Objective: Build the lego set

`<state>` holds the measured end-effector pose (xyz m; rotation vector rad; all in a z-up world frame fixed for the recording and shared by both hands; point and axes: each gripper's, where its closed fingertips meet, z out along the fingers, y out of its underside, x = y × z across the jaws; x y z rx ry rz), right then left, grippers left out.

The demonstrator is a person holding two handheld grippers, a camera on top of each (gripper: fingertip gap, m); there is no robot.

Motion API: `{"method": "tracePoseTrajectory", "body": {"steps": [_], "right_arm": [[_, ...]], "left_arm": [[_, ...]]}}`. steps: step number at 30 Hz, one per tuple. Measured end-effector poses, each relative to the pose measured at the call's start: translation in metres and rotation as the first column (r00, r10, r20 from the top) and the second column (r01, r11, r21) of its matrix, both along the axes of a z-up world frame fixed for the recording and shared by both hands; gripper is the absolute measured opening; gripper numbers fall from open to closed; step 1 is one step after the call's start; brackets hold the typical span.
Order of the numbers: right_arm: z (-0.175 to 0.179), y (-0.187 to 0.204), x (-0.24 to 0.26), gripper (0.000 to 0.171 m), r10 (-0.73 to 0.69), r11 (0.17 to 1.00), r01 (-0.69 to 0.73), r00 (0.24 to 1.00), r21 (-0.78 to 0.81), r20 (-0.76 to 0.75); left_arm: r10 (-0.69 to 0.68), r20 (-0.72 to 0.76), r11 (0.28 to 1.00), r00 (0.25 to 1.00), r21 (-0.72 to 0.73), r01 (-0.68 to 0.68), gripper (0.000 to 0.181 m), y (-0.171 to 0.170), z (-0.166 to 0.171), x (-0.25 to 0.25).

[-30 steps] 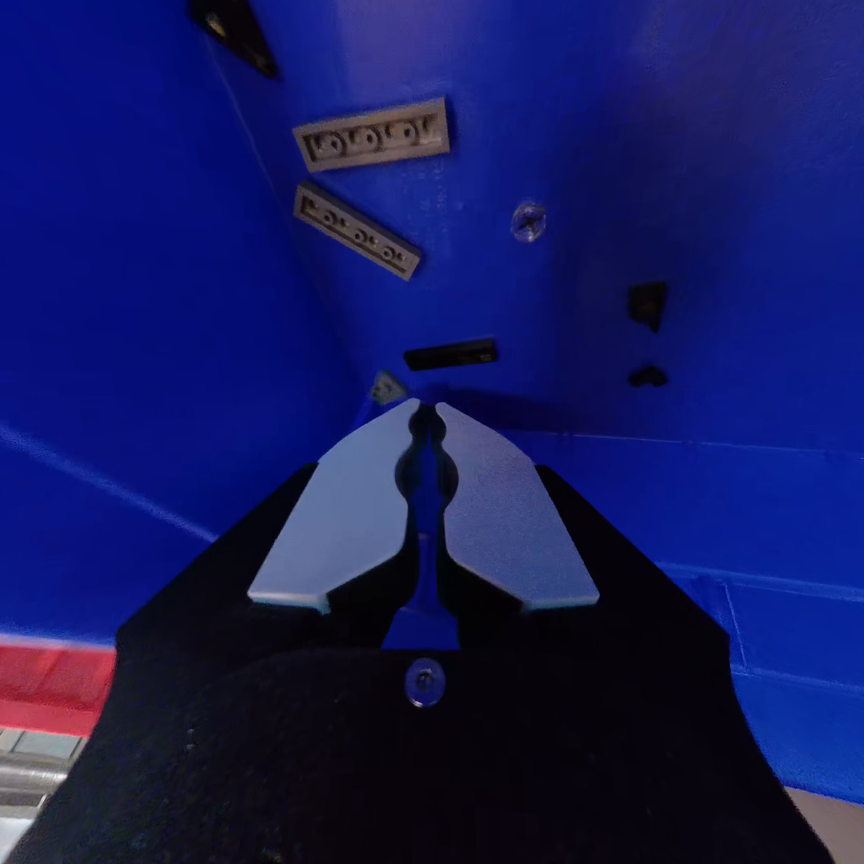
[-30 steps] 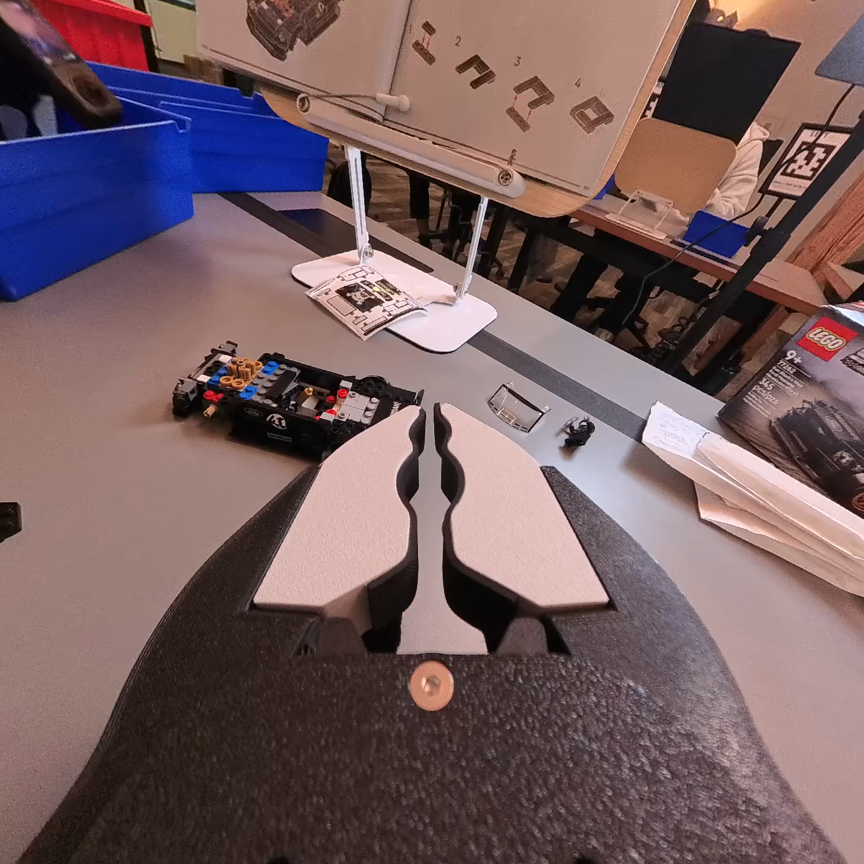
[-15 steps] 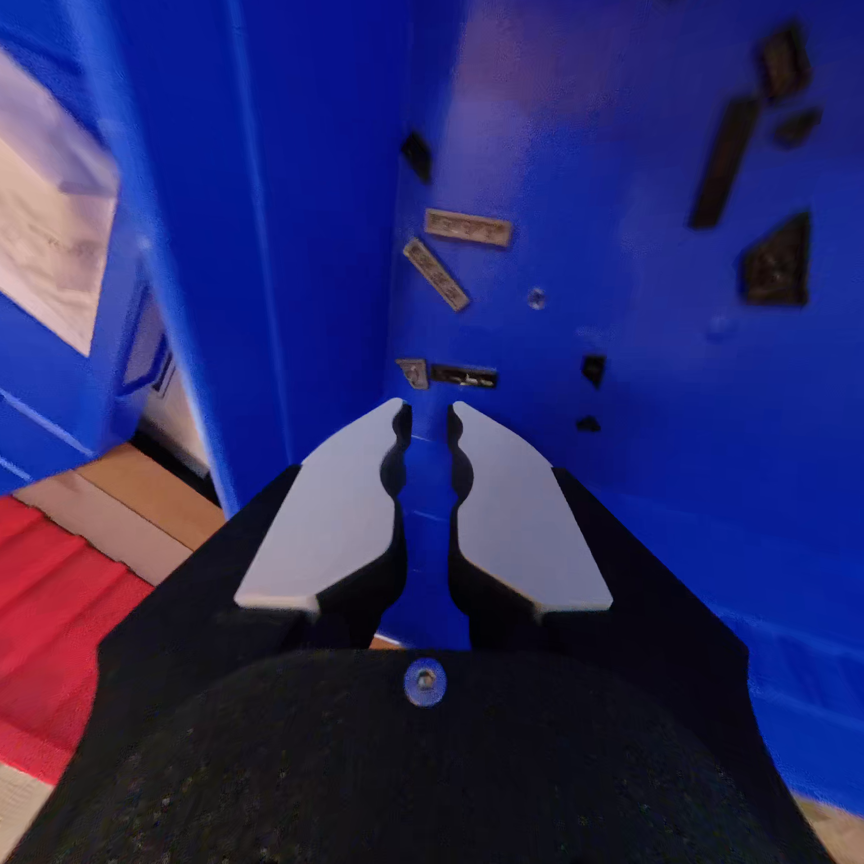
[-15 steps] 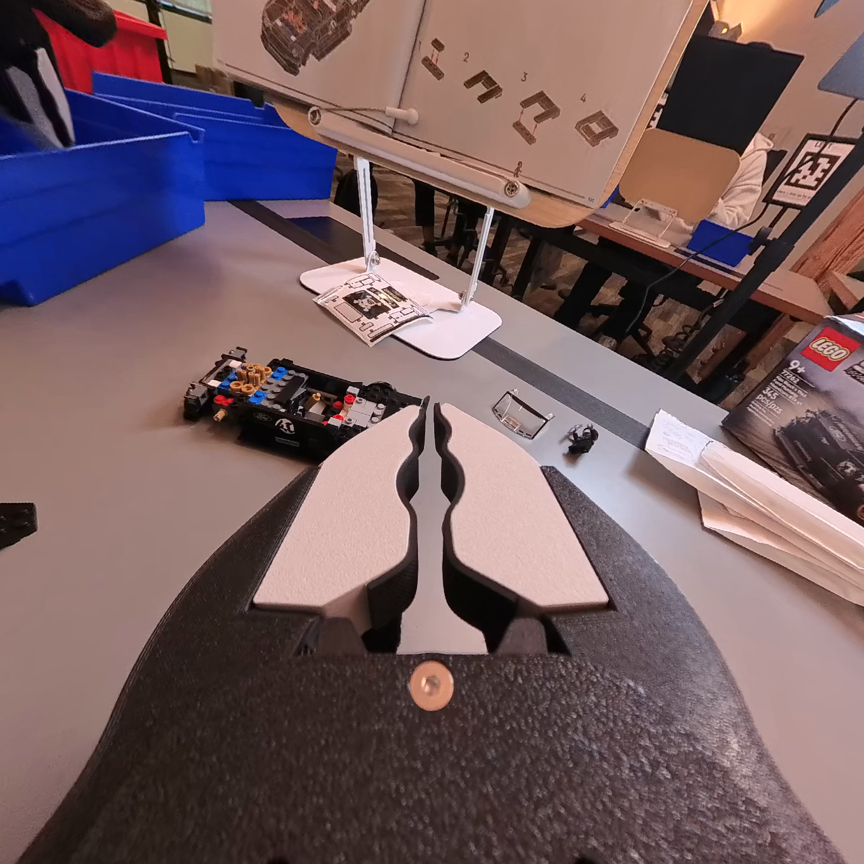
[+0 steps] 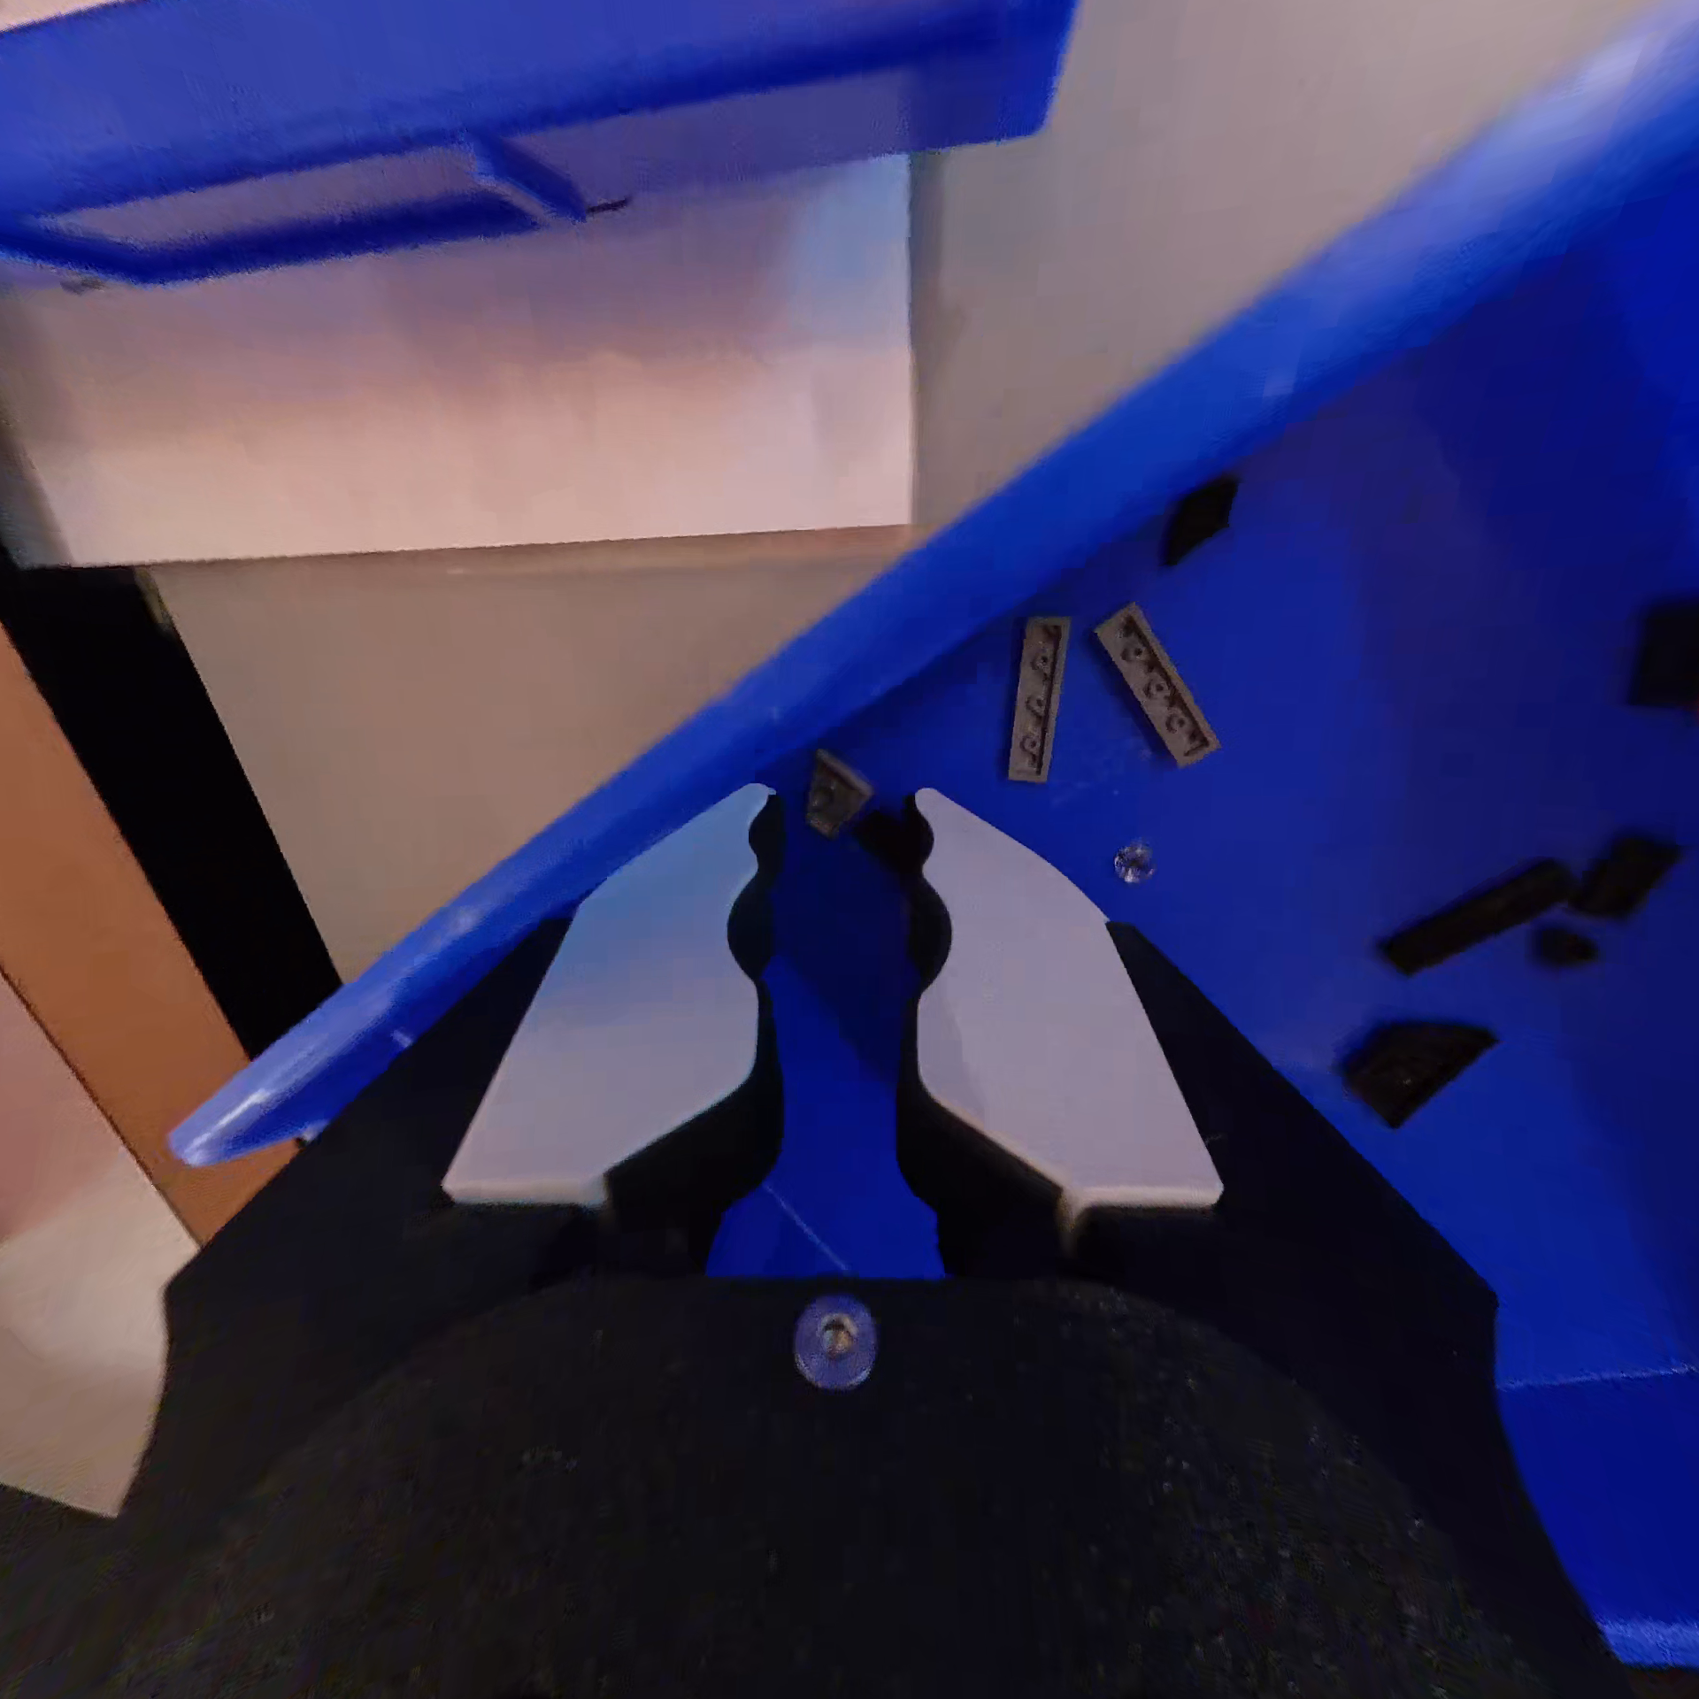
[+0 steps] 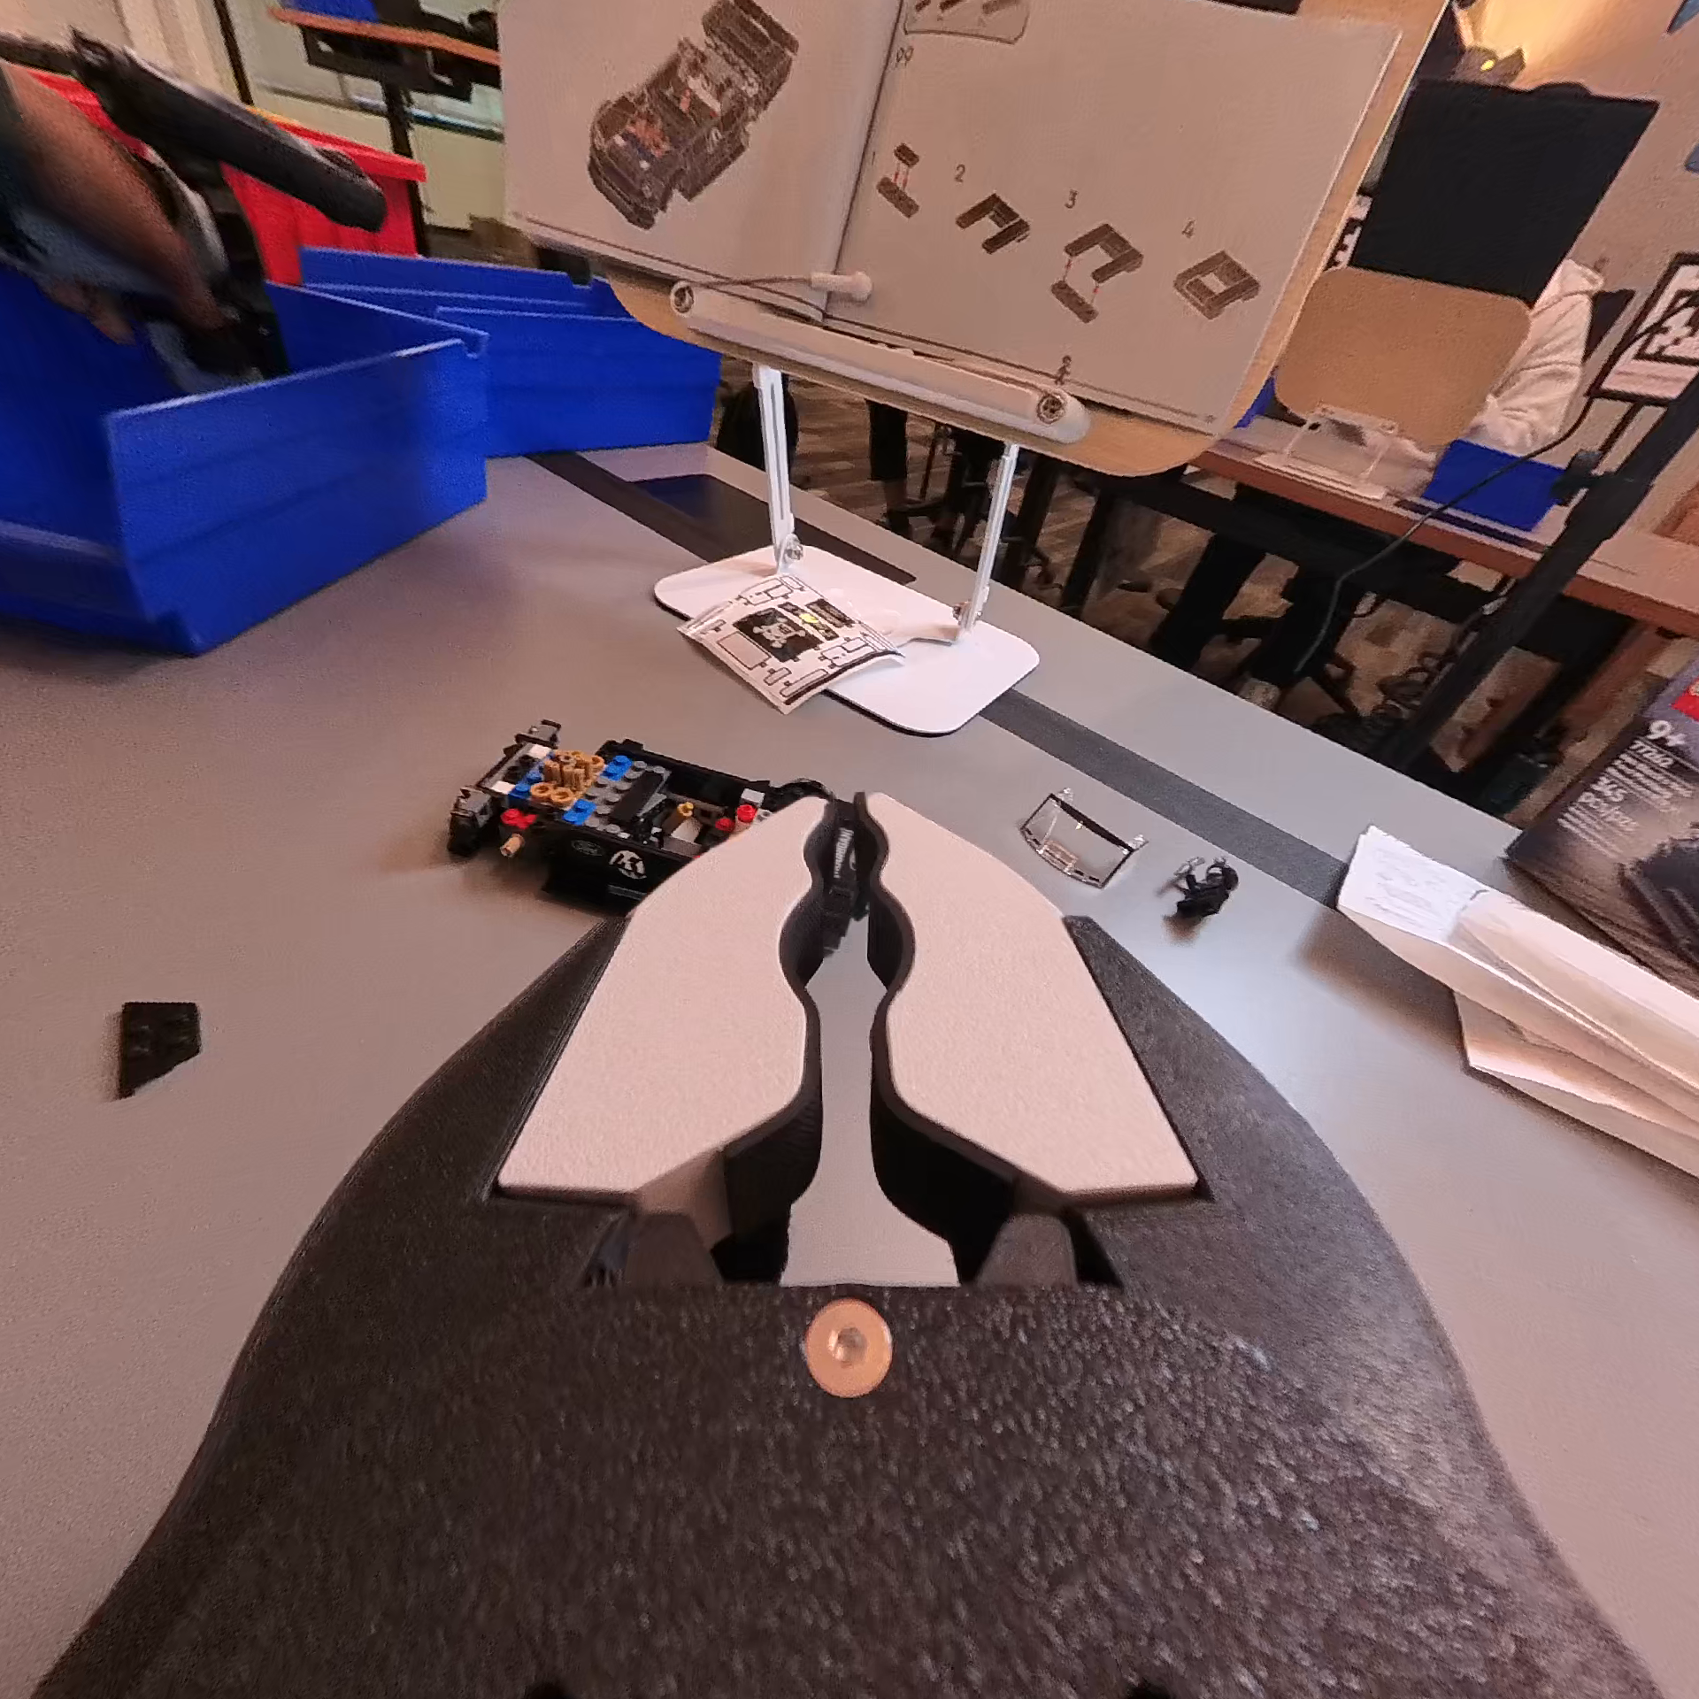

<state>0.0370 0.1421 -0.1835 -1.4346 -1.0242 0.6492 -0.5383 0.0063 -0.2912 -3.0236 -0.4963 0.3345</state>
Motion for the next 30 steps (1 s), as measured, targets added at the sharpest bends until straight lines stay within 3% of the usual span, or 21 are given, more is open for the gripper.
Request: {"method": "tracePoseTrajectory", "body": {"steps": [5,12,23,27,30], "right_arm": [[0.003,-0.006,0.002,0.003,0.027,1.0,-0.027,1.0,0.001,-0.016],[0.007,-0.001,0.011,0.003,0.015,1.0,-0.016,0.999,-0.015,-0.045],[0.009,0.001,0.012,0.003,0.008,1.0,-0.009,0.999,-0.012,-0.049],[0.009,-0.001,0.011,0.003,0.018,1.0,-0.018,0.999,-0.011,-0.049],[0.01,-0.003,0.011,0.003,0.022,1.0,-0.023,0.999,-0.006,-0.048]], "left_arm": [[0.148,0.002,0.988,0.989,0.048,-0.148,0.027,0.002,-0.006,-0.006],[0.231,0.009,0.965,0.973,0.121,-0.23,0.005,0.006,-0.012,-0.017],[0.11,-0.042,0.993,0.993,-0.032,-0.111,0.002,-0.008,-0.008,-0.012],[0.01,-0.011,1.0,1.0,0.029,-0.01,0.002,-0.002,0.012,0.006],[-0.071,0.051,0.983,0.996,0.173,0.062,0.002,0.012,0.039,0.032]]}}
